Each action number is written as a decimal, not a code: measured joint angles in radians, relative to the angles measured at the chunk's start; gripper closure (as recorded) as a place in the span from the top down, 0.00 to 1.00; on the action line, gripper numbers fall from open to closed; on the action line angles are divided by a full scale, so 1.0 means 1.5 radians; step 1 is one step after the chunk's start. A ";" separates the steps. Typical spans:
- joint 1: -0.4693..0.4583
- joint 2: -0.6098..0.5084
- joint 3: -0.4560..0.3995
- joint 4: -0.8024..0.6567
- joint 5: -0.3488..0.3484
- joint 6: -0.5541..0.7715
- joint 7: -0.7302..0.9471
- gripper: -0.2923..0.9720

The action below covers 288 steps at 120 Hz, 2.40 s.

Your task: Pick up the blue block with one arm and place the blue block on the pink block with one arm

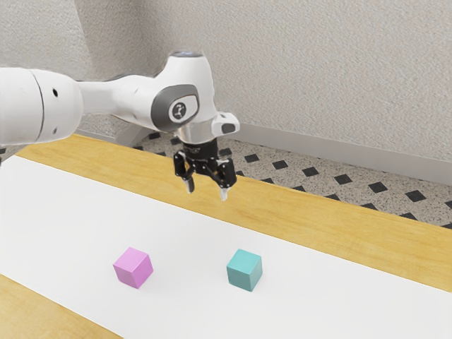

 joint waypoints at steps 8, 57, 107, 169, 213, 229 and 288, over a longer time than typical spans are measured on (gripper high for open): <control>-0.003 0.024 -0.004 -0.002 -0.004 0.022 0.009 0.77; -0.054 -0.030 -0.028 -0.199 -0.077 0.232 0.000 0.77; -0.091 0.006 -0.029 -0.214 0.002 0.291 -0.055 0.77; -0.102 0.016 -0.031 -0.241 0.004 0.332 -0.116 0.77; -0.104 0.048 -0.032 -0.238 0.006 0.351 -0.137 0.75; -0.104 0.045 -0.032 -0.238 0.009 0.354 -0.143 0.62; -0.070 -0.053 -0.019 -0.270 0.036 0.331 -0.170 0.47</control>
